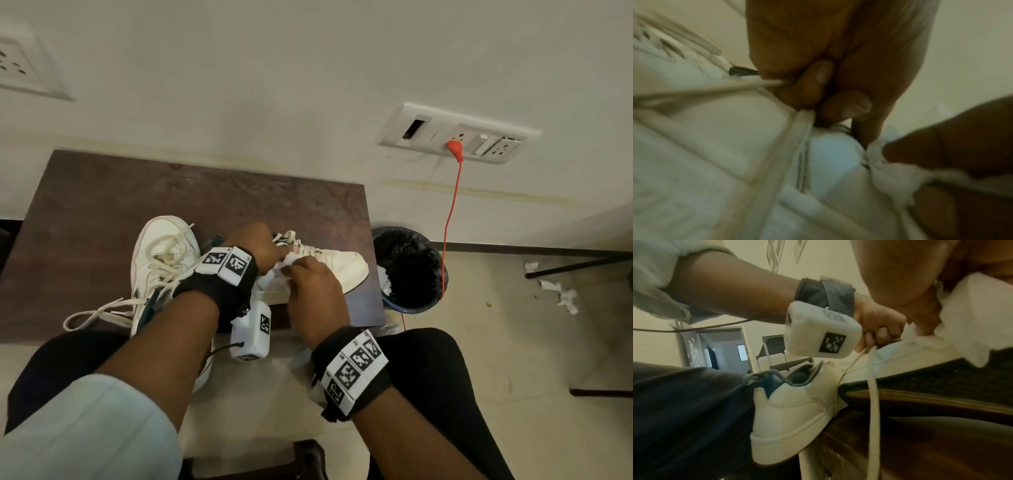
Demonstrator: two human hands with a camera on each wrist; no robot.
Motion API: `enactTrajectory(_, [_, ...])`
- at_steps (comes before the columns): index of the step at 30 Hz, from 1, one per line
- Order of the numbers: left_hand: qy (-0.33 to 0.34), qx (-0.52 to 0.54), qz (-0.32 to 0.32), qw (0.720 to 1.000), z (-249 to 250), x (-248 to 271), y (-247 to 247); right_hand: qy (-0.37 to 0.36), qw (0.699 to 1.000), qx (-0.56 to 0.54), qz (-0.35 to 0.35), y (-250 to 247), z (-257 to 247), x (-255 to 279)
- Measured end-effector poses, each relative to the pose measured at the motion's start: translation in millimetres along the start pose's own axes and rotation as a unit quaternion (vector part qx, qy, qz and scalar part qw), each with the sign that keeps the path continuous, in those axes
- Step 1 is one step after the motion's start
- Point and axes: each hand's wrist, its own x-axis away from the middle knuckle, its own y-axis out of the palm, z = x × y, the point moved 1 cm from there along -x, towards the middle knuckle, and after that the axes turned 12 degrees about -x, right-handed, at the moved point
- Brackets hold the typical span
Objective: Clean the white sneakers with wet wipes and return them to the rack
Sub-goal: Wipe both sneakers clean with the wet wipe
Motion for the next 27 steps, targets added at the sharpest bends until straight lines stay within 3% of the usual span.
enactTrajectory(3, [-0.025, 0.167, -0.006, 0.986, -2.4, -5.0, 1.4, -0.002, 0.999, 0.016, 0.029, -9.6, 14.1, -13.9])
enactTrajectory(6, [-0.081, 0.306, -0.031, 0.948, 0.7, -2.0, 21.3, 0.06, 0.995, 0.056, 0.05, -28.3, 29.2, -41.2])
enactTrajectory(9, [-0.102, 0.404, -0.064, 0.907, 4.8, 0.8, 36.8, 0.063, 0.992, 0.107, 0.029, -35.3, 26.7, -54.0])
enactTrajectory(13, [-0.116, 0.473, -0.066, 0.871, -3.2, -2.1, 37.5, 0.01, 0.997, 0.075, -0.036, -13.9, 12.4, -37.0])
enactTrajectory(17, [-0.123, 0.5, -0.06, 0.855, -7.7, -2.4, 41.3, -0.049, 0.994, 0.06, -0.08, 7.1, 3.6, -4.7])
enactTrajectory(20, [-0.106, 0.551, -0.048, 0.827, -7.5, -1.5, 41.7, -0.065, 0.993, 0.071, -0.064, 1.2, 11.0, -16.4])
enactTrajectory(23, [-0.066, 0.615, -0.057, 0.784, -7.6, -1.7, 36.3, -0.022, 0.994, 0.11, -0.001, -14.4, 26.7, -45.8])
enactTrajectory(25, [-0.048, 0.626, -0.07, 0.775, -6.2, -2.2, 32.3, 0.002, 0.992, 0.119, 0.041, -26.0, 32.7, -58.8])
enactTrajectory(27, [-0.049, 0.622, -0.061, 0.779, -5.7, -4.2, 31.2, -0.004, 0.993, 0.114, 0.036, -28.5, 29.7, -59.9])
